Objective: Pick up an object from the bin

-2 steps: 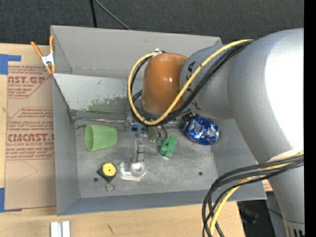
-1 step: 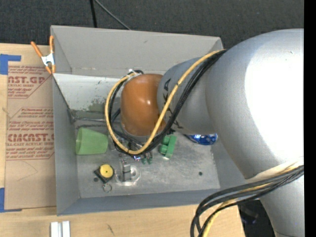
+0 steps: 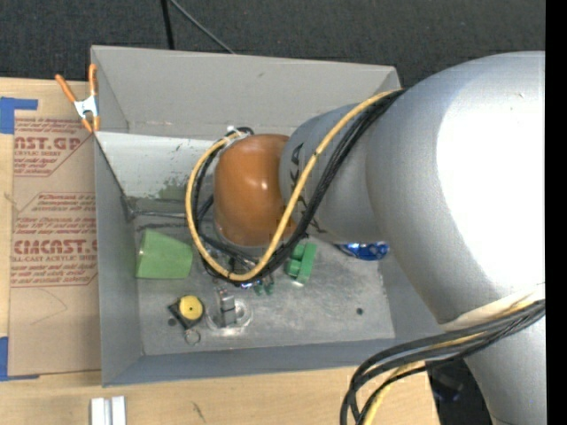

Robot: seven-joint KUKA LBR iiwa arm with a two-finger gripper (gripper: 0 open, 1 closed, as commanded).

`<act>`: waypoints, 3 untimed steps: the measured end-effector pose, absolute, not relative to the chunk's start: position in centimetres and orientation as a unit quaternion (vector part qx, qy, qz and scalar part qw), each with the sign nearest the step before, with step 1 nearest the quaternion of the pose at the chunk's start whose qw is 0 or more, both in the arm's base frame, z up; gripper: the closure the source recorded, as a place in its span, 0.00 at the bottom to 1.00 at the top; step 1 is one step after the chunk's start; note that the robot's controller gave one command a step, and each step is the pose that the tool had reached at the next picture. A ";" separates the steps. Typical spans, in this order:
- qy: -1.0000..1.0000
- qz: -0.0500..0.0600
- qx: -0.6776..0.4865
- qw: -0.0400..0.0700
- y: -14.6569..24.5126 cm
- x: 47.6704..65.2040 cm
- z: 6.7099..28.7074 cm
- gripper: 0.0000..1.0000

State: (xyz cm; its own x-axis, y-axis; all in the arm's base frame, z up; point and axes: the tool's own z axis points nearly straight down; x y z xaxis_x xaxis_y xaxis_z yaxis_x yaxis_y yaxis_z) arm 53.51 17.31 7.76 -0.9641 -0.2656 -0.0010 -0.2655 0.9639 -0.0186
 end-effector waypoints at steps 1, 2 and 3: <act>0.993 -0.010 -0.121 0.003 17.6 53.3 7.9 0.00; 0.991 -0.012 -0.135 0.003 17.7 53.3 7.9 0.00; 0.987 -0.001 -0.160 0.000 19.2 52.6 7.6 0.00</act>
Offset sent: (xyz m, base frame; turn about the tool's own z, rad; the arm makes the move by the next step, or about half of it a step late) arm -0.0418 0.0697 0.0043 0.0704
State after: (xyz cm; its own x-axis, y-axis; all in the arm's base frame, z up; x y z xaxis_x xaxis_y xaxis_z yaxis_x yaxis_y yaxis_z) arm 52.63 19.17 7.62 -0.9488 -0.3158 0.0004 -0.3158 0.9488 -0.0018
